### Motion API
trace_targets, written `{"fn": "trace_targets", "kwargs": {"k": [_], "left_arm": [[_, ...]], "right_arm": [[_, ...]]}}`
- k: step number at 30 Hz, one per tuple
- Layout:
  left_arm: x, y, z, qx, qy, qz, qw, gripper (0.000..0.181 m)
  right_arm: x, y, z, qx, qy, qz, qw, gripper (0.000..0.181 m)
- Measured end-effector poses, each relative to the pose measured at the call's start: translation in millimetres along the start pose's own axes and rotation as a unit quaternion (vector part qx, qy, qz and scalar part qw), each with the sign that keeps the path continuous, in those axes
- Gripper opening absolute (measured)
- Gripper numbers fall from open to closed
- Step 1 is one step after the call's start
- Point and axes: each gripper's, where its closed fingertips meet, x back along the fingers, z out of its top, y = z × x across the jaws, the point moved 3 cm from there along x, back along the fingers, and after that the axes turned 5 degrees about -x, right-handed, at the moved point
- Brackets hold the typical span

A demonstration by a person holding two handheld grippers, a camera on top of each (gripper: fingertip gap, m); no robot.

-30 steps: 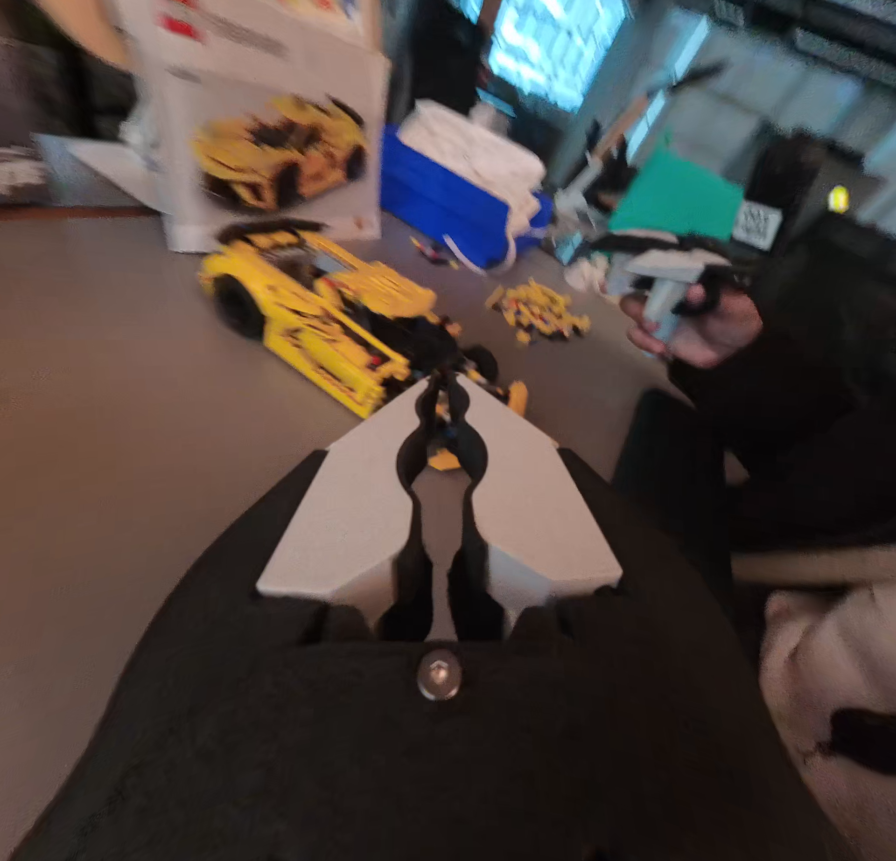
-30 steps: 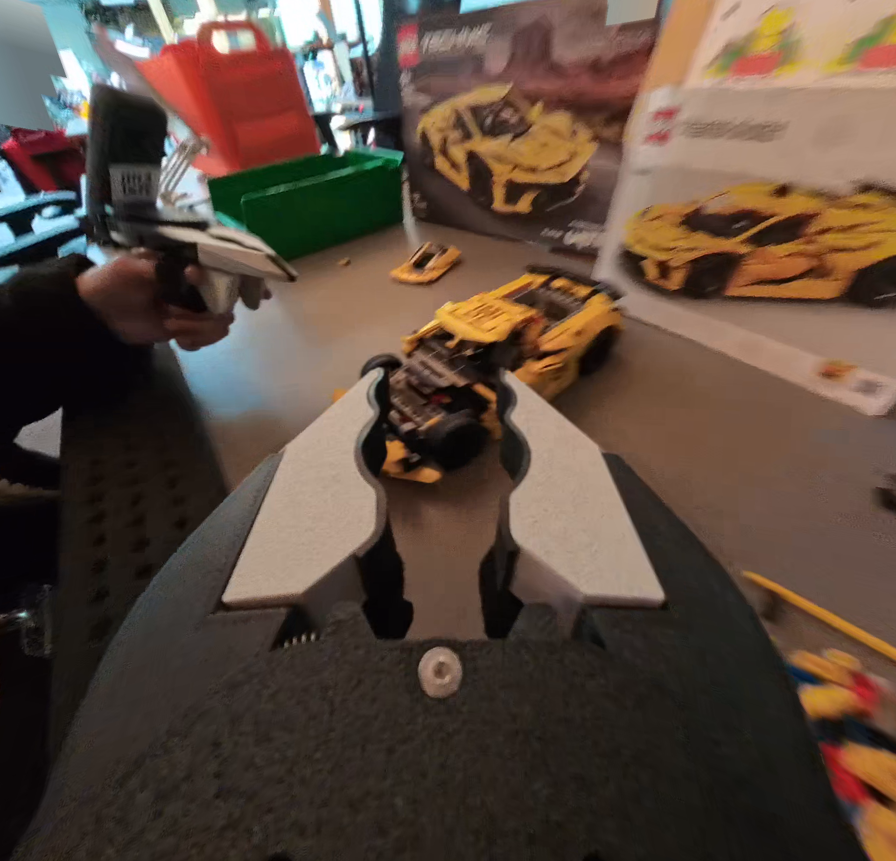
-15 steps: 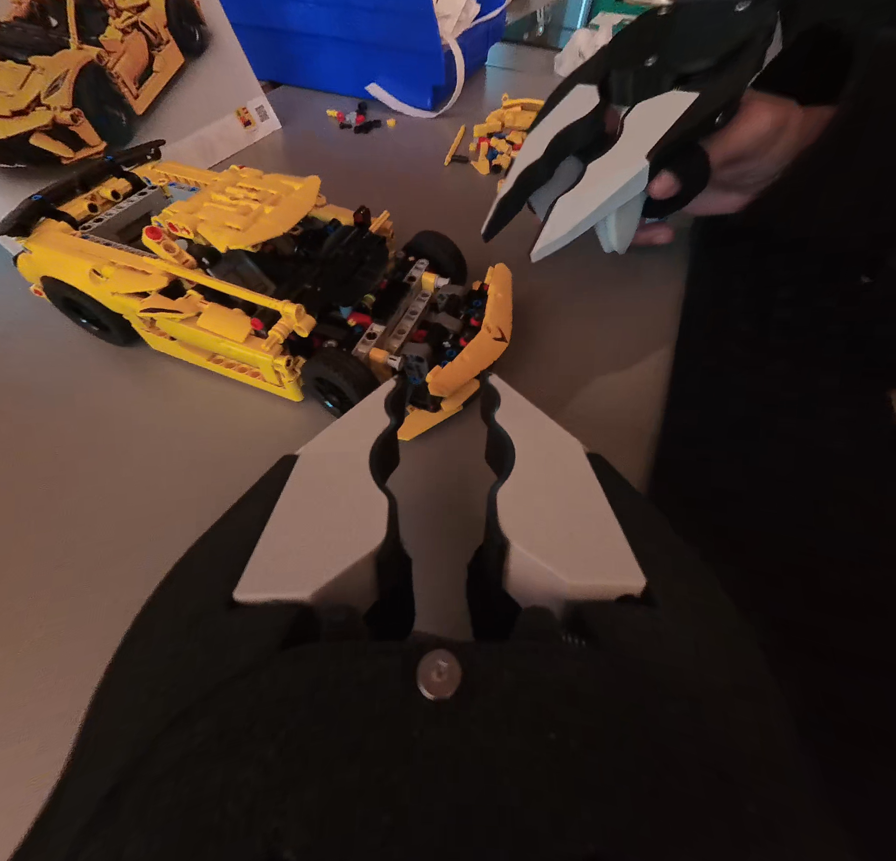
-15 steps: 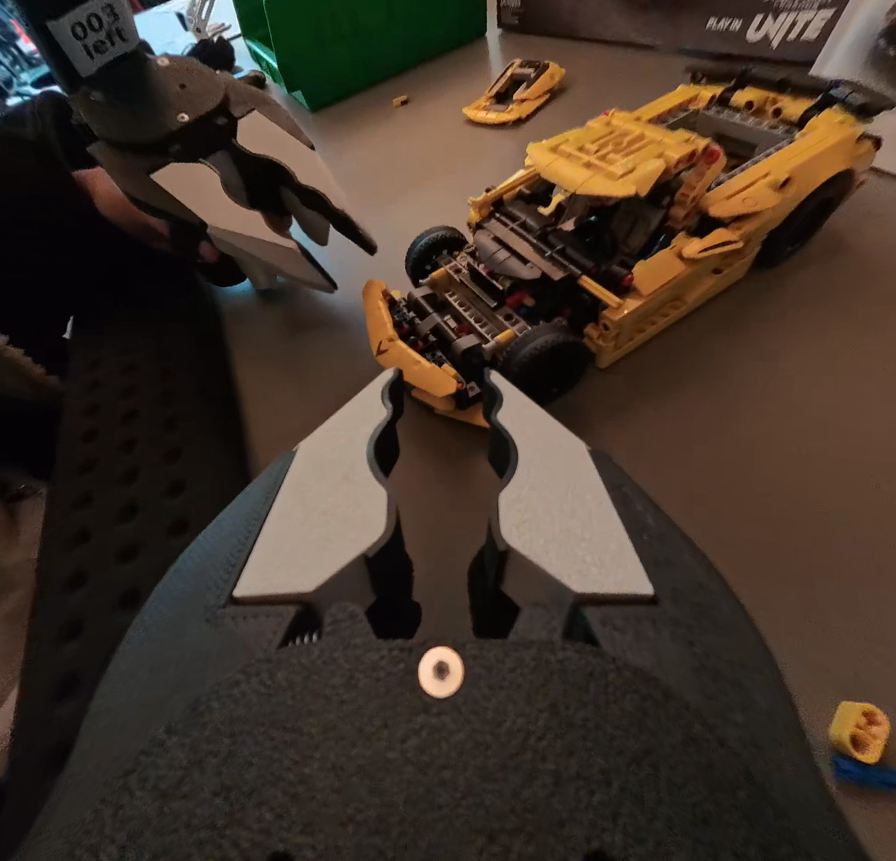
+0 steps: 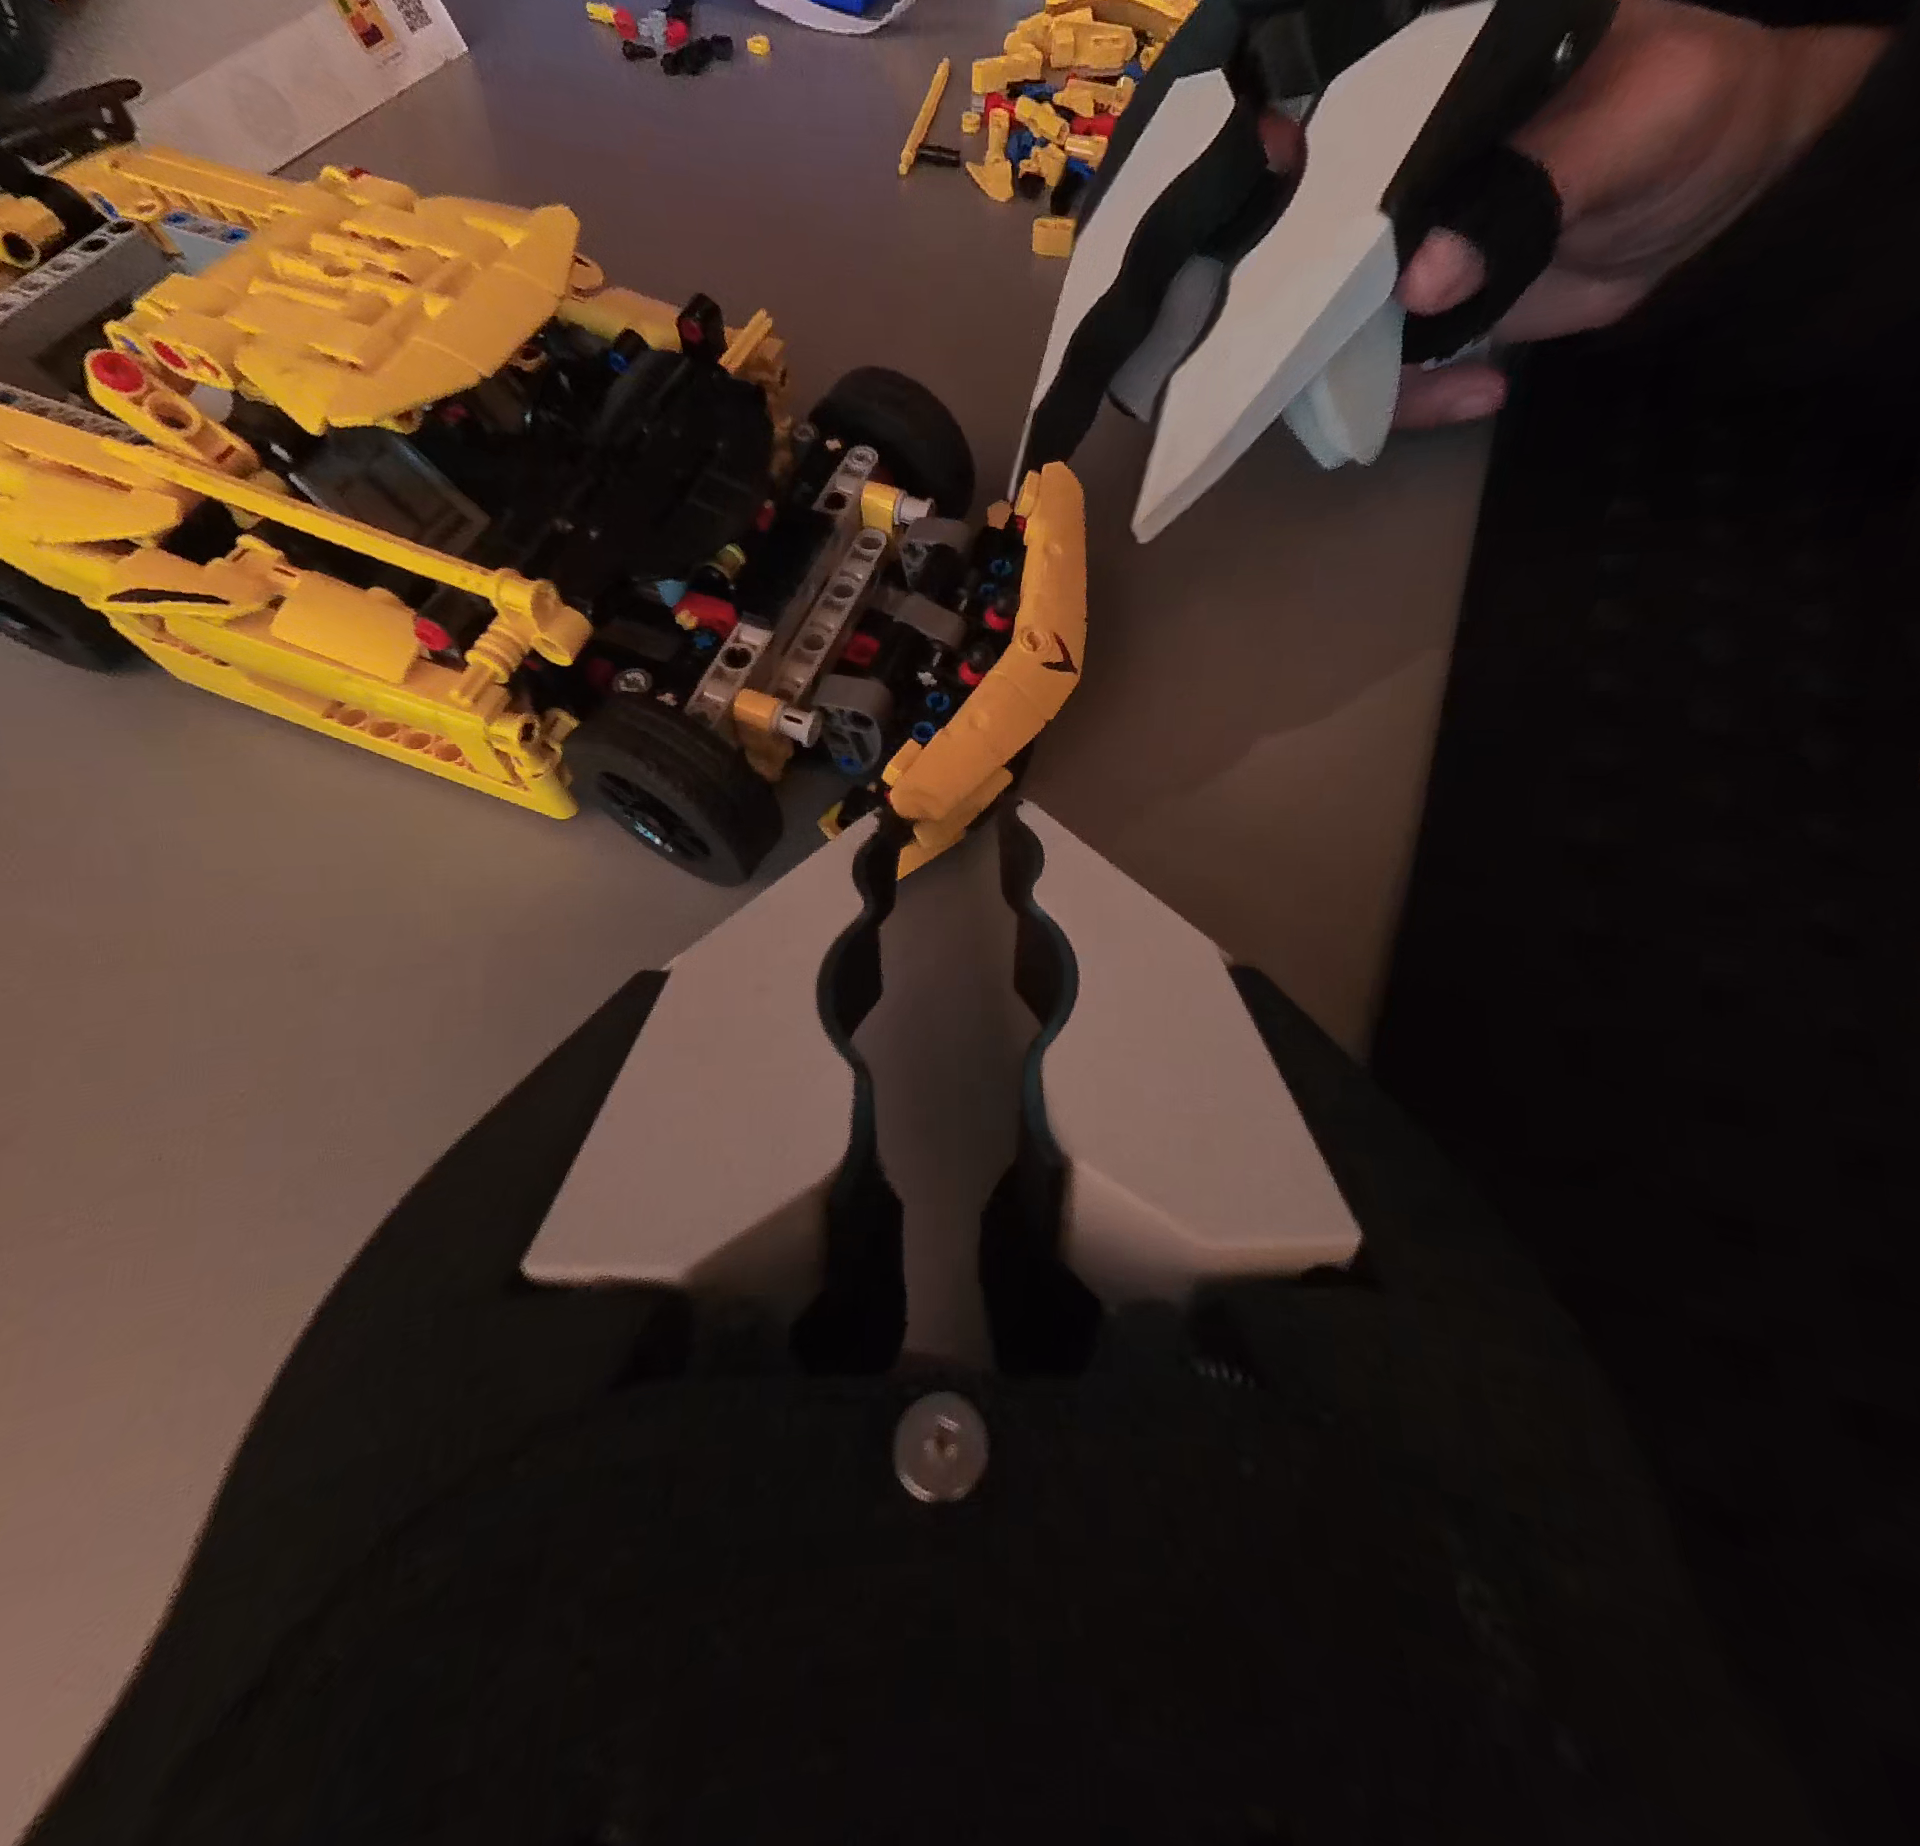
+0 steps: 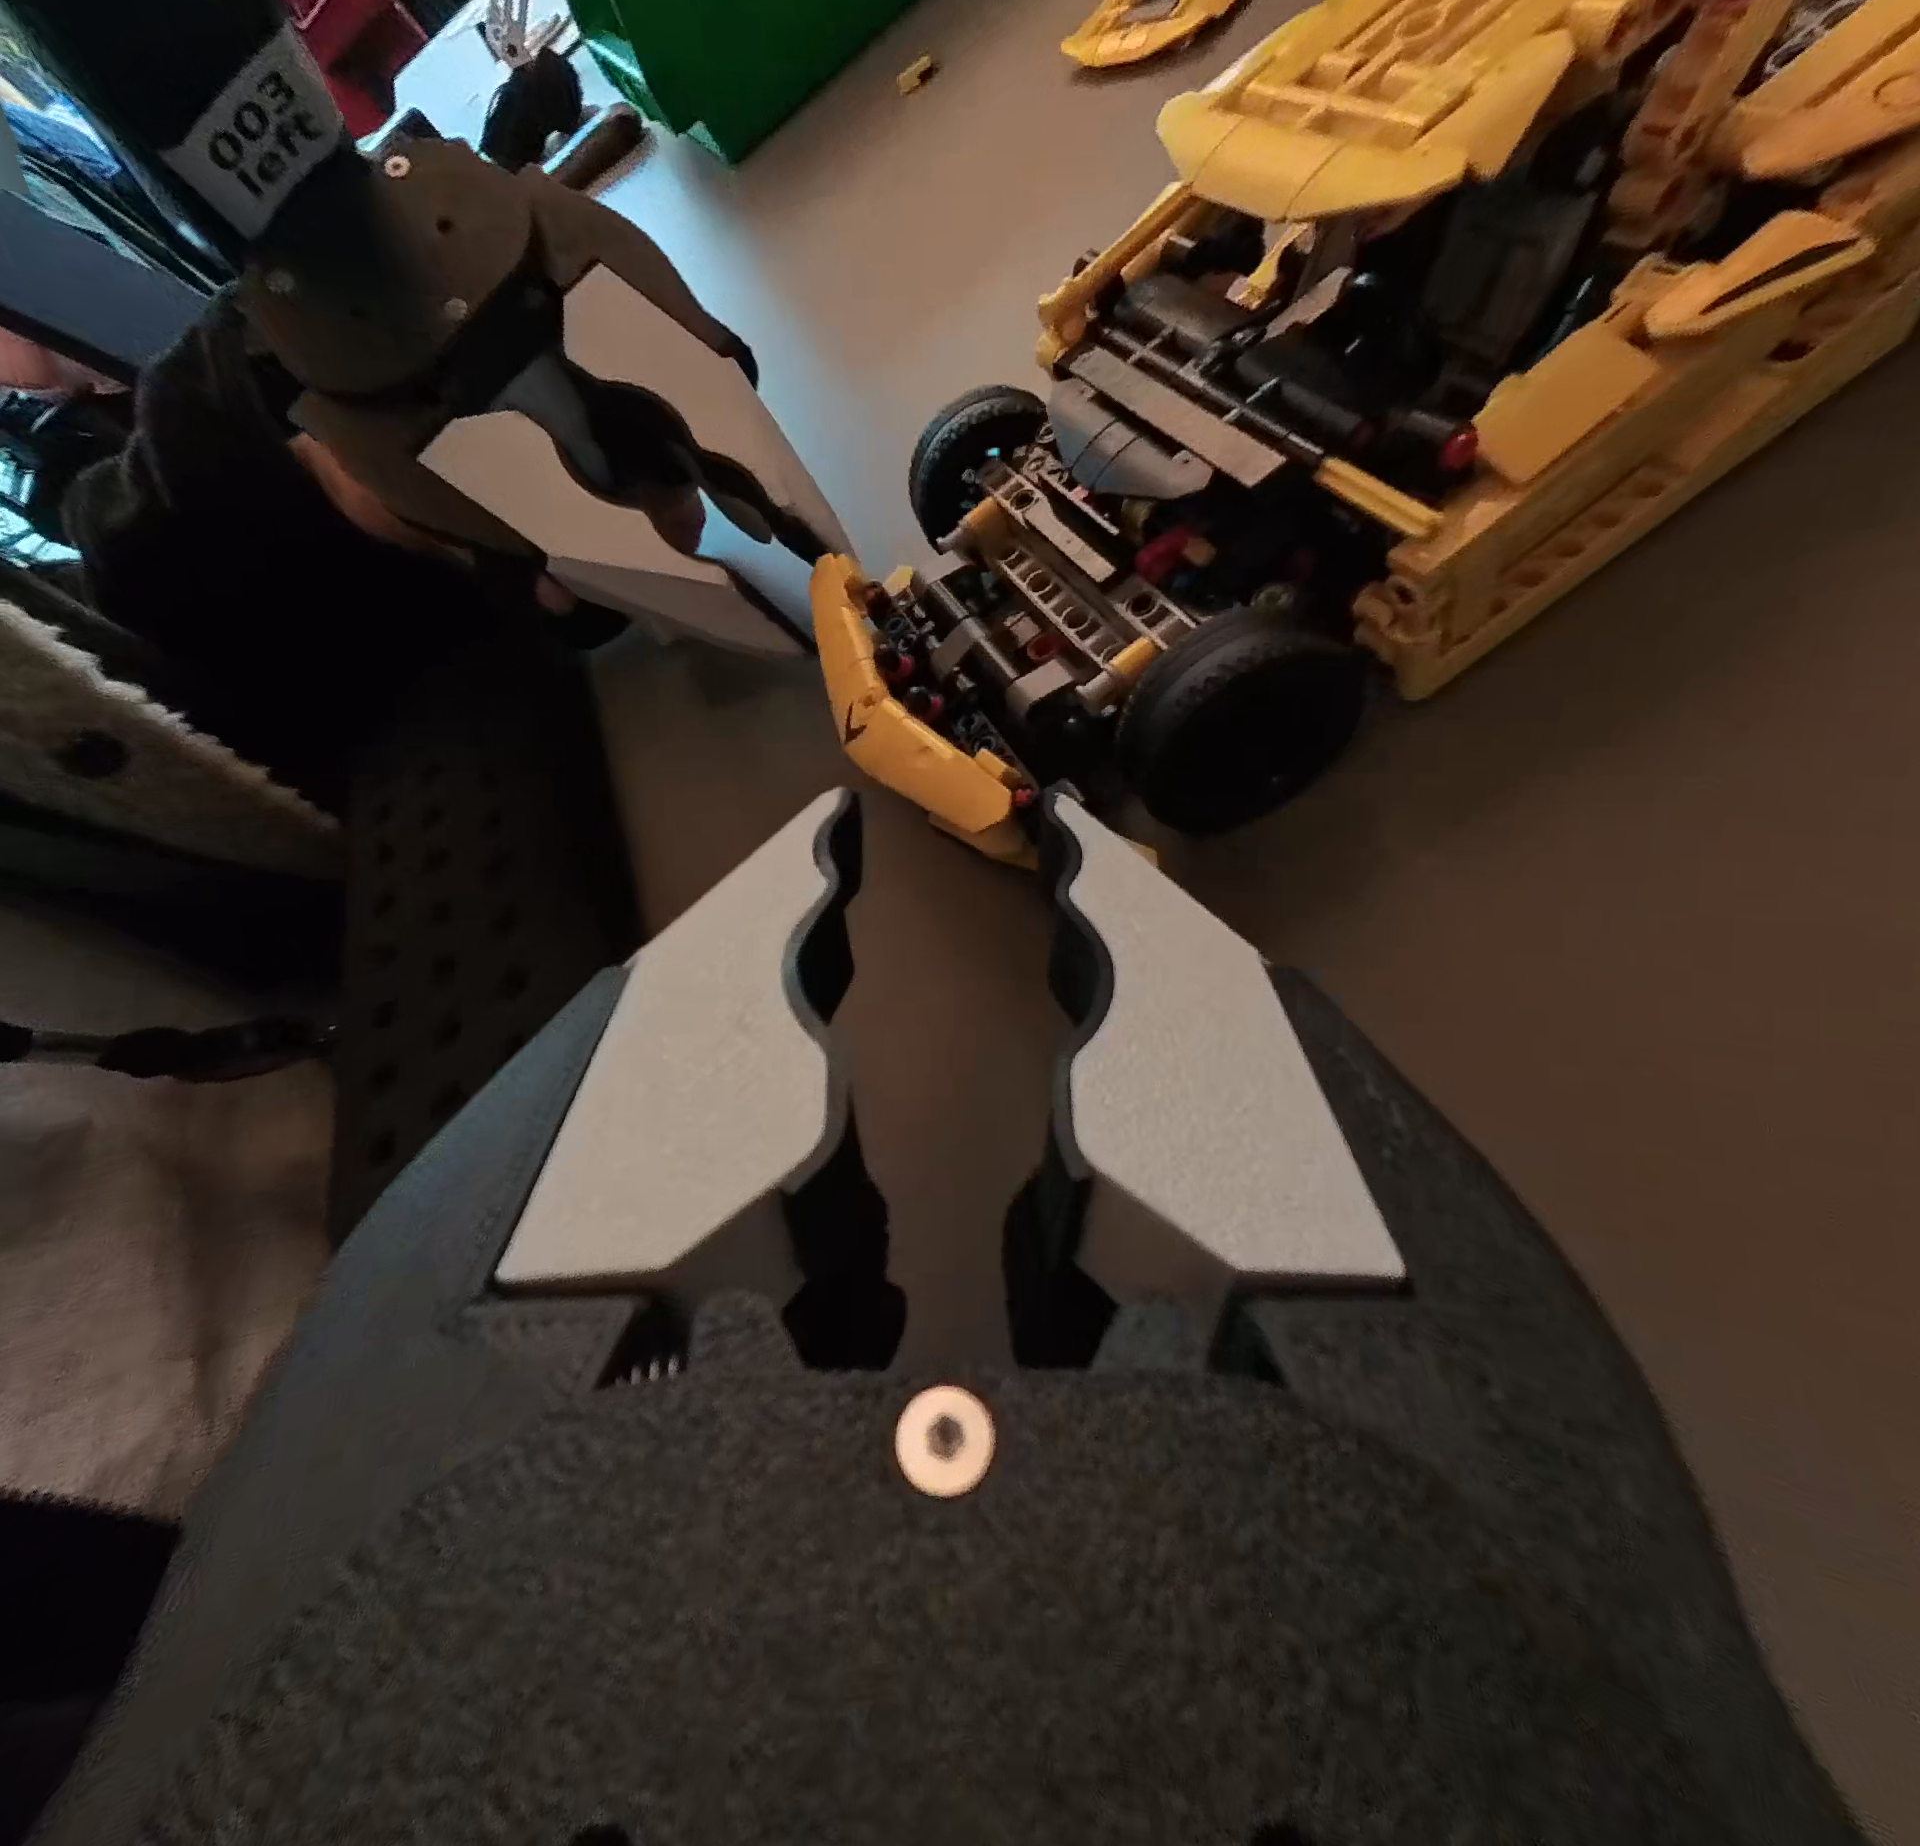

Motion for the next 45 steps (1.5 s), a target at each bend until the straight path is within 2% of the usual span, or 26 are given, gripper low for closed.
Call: {"fn": "trace_targets", "kwargs": {"k": [5,10,12,13,14,15,18,20,24,30,34,37,39,40,42,44,45], "left_arm": [[5.2,3.9,-0.5,0.012,0.009,-0.022,1.0,0.013],[8.8,8.1,0.3,0.024,0.019,-0.039,0.999,0.012],[9.7,10.3,0.2,0.033,0.02,-0.052,0.998,0.012],[9.4,12.6,0.3,0.026,0.017,-0.055,0.998,0.012],[9.2,15.7,0.6,0.017,0.018,-0.059,0.998,0.011],[9.3,17.8,0.7,0.01,0.018,-0.06,0.998,0.011],[11.6,21.9,-2.3,0.002,0.015,-0.067,0.998,0.008],[13.0,25.3,-1.8,0.004,0.018,-0.079,0.997,0.007],[13.3,20.3,0.0,-0.012,0.015,-0.053,0.998,0.003],[24.4,-26.2,-0.1,0.065,0.047,0.048,0.996,0.0],[29.4,-40.8,-10.1,0.118,0.04,0.068,0.99,0.0],[24.6,-32.1,-8.3,0.078,0.029,0.063,0.994,0.002],[15.5,-23.2,-12.5,0.039,-0.008,0.059,0.998,0.01],[10.2,-20.8,-15.7,0.022,-0.03,0.061,0.997,0.011],[1.2,-24.7,-18.5,-0.007,-0.064,0.078,0.995,0.015],[1.9,-37.4,-13.0,-0.028,-0.069,0.117,0.99,0.015],[3.1,-39.6,-9.4,-0.028,-0.062,0.118,0.991,0.014]], "right_arm": [[-1.2,-4.6,-4.3,0.002,-0.011,0.014,1.0,0.029],[-2.5,-13.6,-6.5,0.04,-0.016,0.017,0.999,0.035],[-4.0,-22.3,-5.2,0.04,-0.009,0.044,0.998,0.037],[-3.1,-30.1,-3.6,0.037,-0.004,0.071,0.997,0.032],[-0.8,-41.9,-3.5,0.041,-0.005,0.115,0.993,0.011],[-0.6,-46.7,-2.5,0.041,-0.004,0.127,0.991,0.015],[1.2,-41.3,-0.6,0.084,0.015,0.09,0.992,0.022],[7.7,-36.7,8.8,0.098,0.056,0.065,0.991,0.022],[17.6,-6.7,16.6,0.076,0.084,-0.027,0.993,0.017],[10.8,13.6,3.8,0.029,0.038,-0.065,0.997,0.027],[5.7,9.1,1.5,0.093,0.021,-0.091,0.991,0.03],[2.9,7.7,-1.6,0.12,0.007,-0.106,0.987,0.029],[-4.0,-3.4,-11.8,0.118,-0.029,-0.061,0.991,0.015],[-9.4,-8.6,-17.1,0.116,-0.051,-0.04,0.991,0.017],[-19.9,-3.3,-22.6,0.109,-0.092,-0.058,0.988,0.037],[-26.7,-2.1,-15.4,0.107,-0.085,-0.058,0.989,0.05],[-29.1,-1.3,-13.7,0.103,-0.086,-0.056,0.989,0.045]]}}
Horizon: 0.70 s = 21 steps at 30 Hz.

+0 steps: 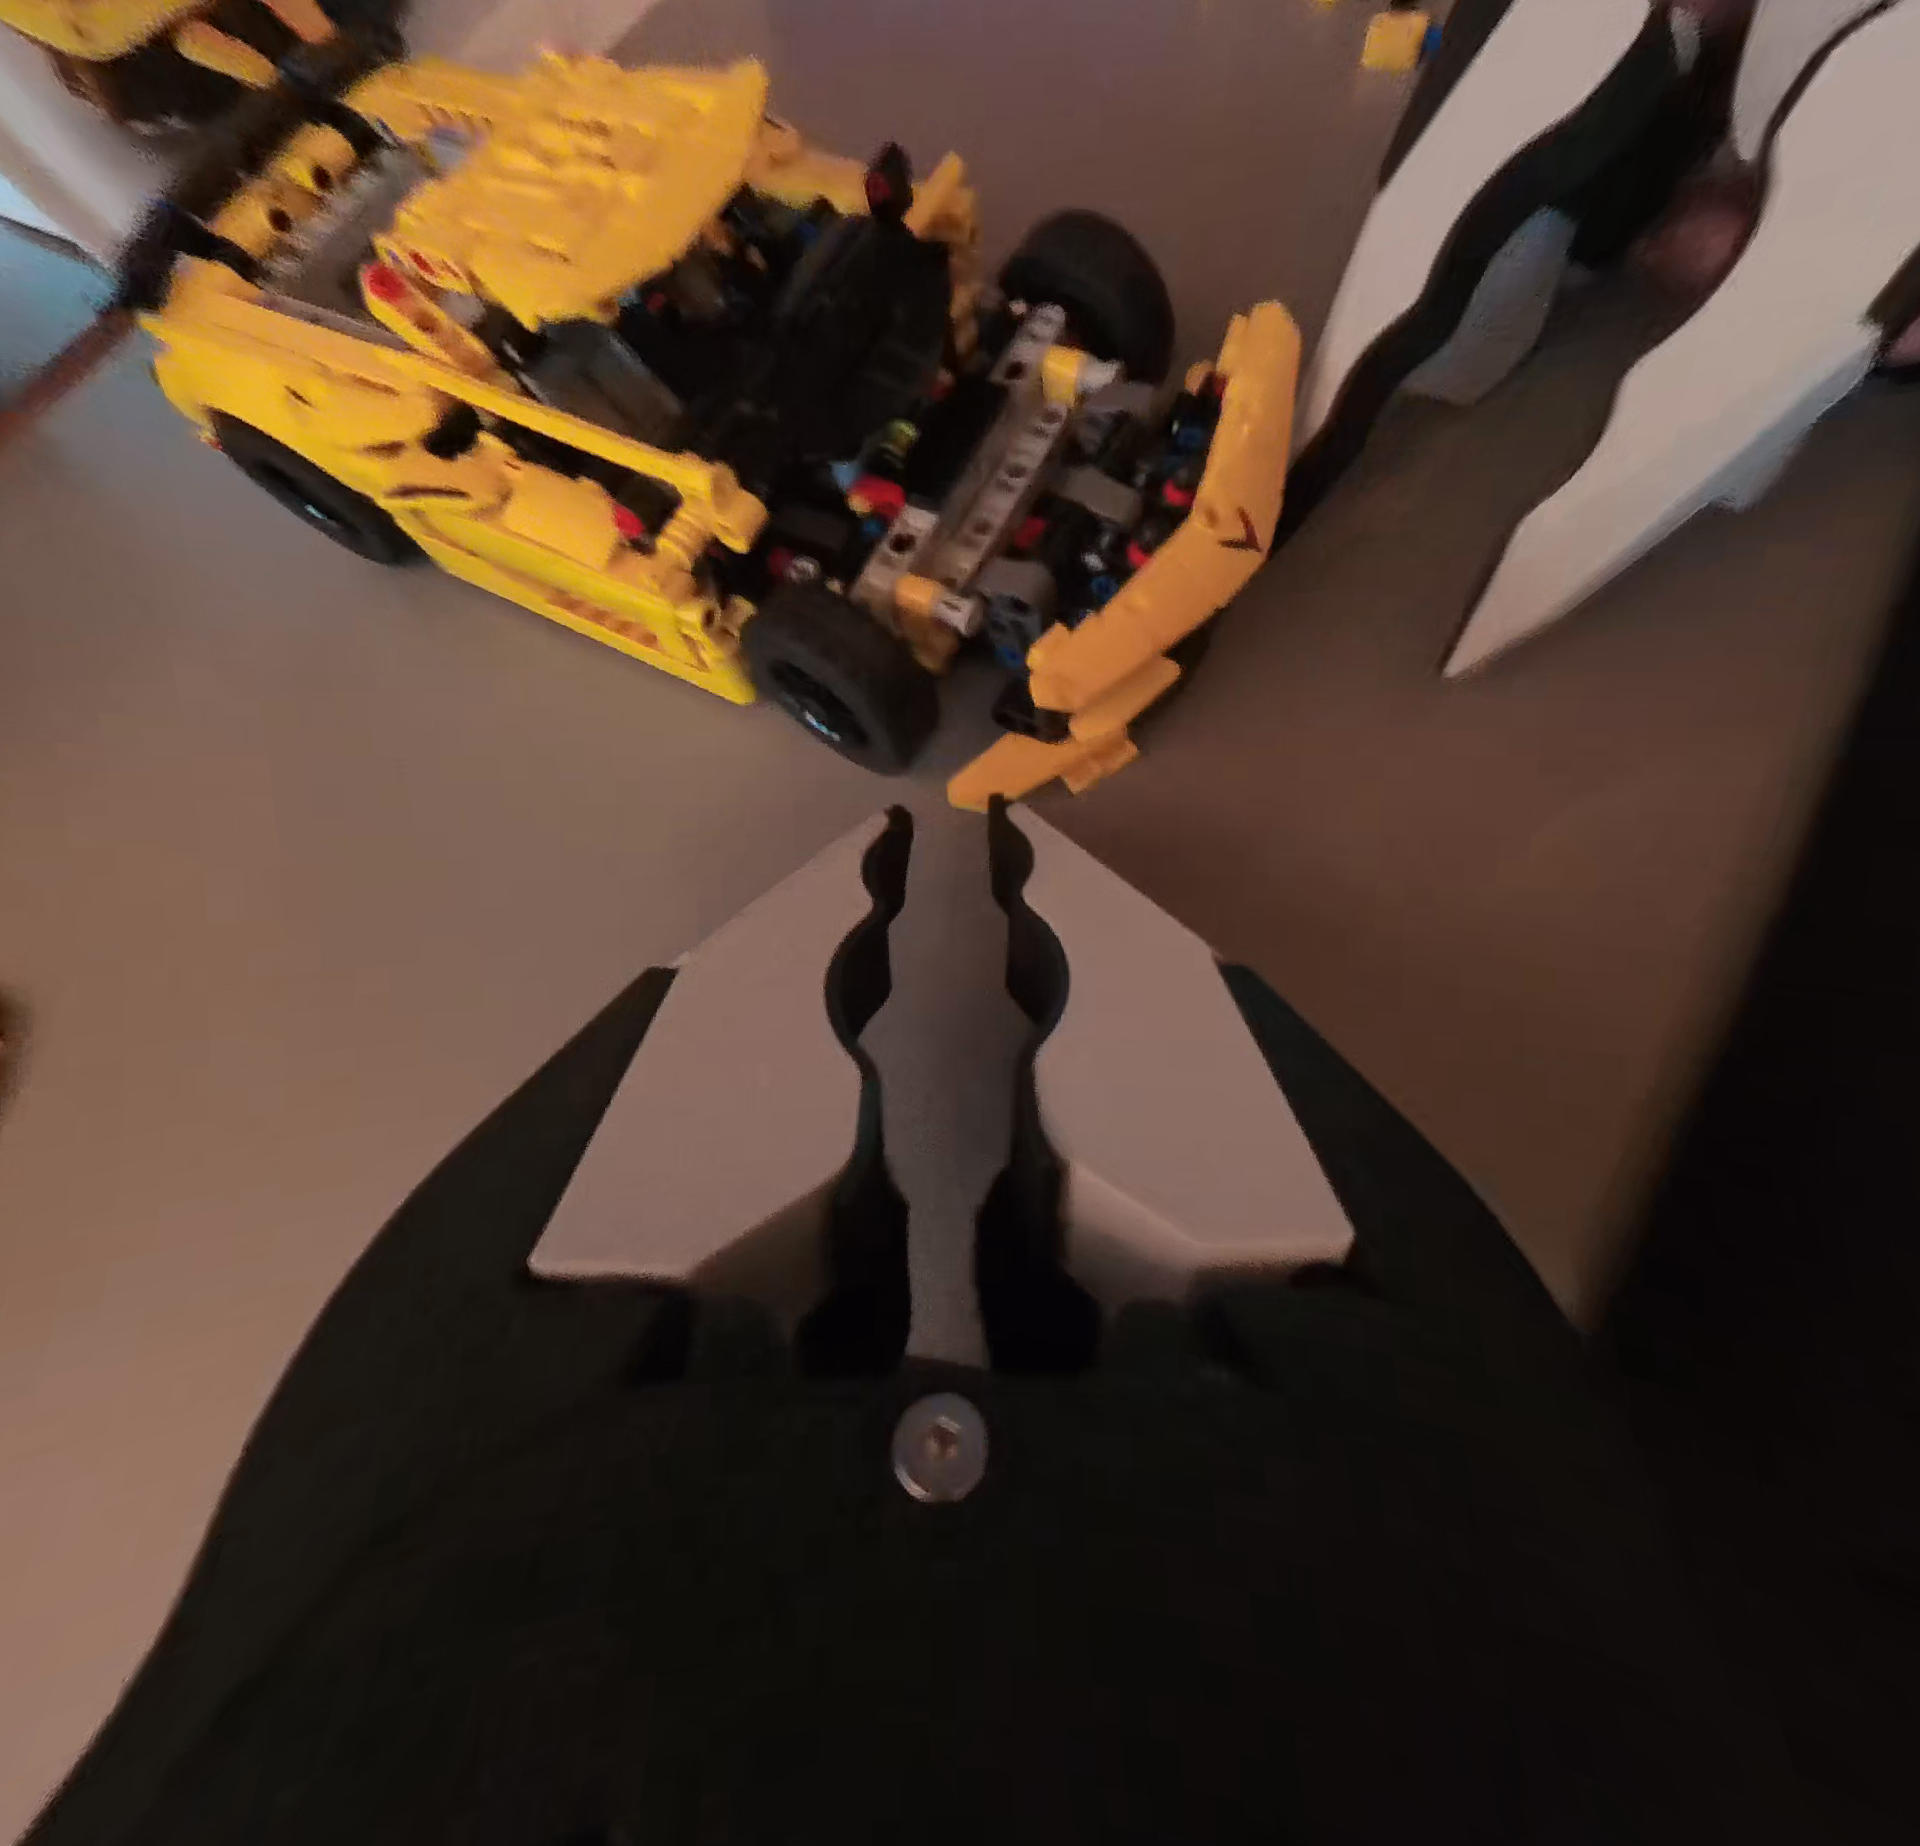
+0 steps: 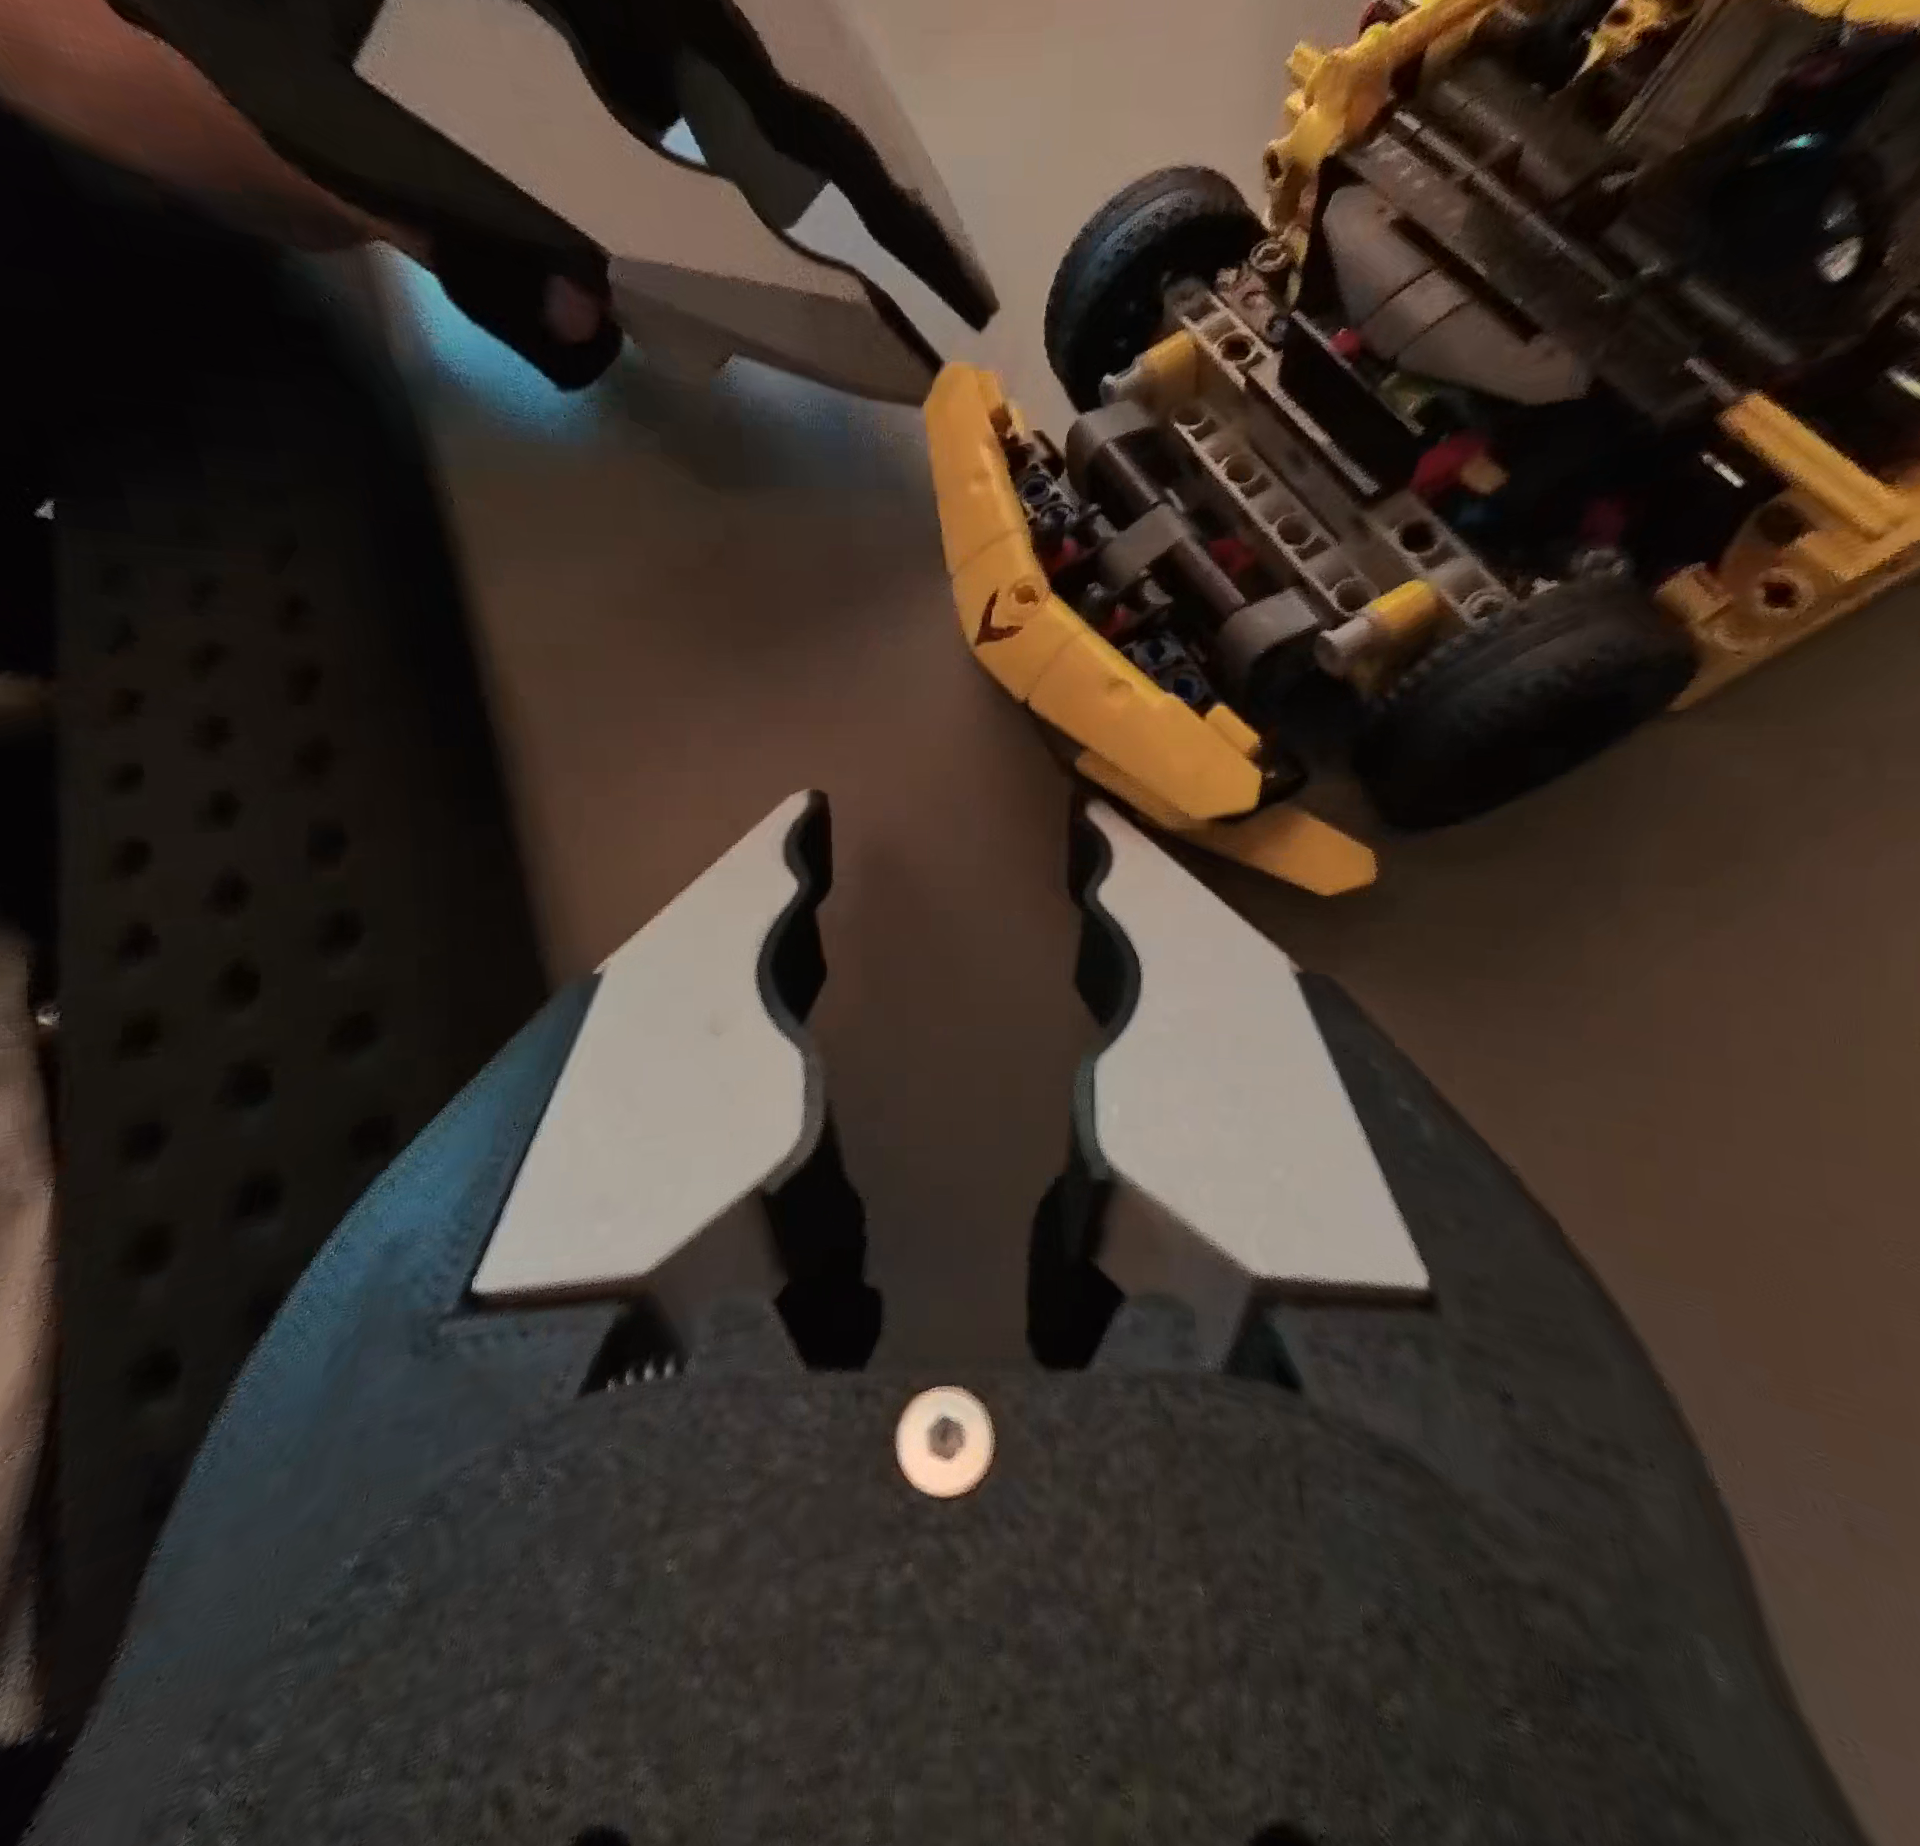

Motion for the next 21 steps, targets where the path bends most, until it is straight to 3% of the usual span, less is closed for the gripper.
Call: {"fn": "trace_targets", "kwargs": {"k": [6,13,18,21], "left_arm": [[-0.6,20.6,3.0,0.032,0.013,-0.075,0.997,0.017],[-17.3,30.3,-0.2,0.039,-0.029,-0.065,0.997,0.028],[-23.6,33.7,4.6,0.028,-0.028,-0.072,0.997,0.017],[-23.3,36.2,6.7,-0.016,-0.024,-0.057,0.998,0.016]], "right_arm": [[-0.3,5.9,2.7,0.013,0.004,-0.028,1.0,0.064],[9.1,6.7,3.3,0.022,0.024,-0.04,0.999,0.051],[15.0,3.9,8.9,0.005,0.048,-0.013,0.999,0.039],[22.3,-4.6,18.5,-0.007,0.098,0.025,0.995,0.032]]}}
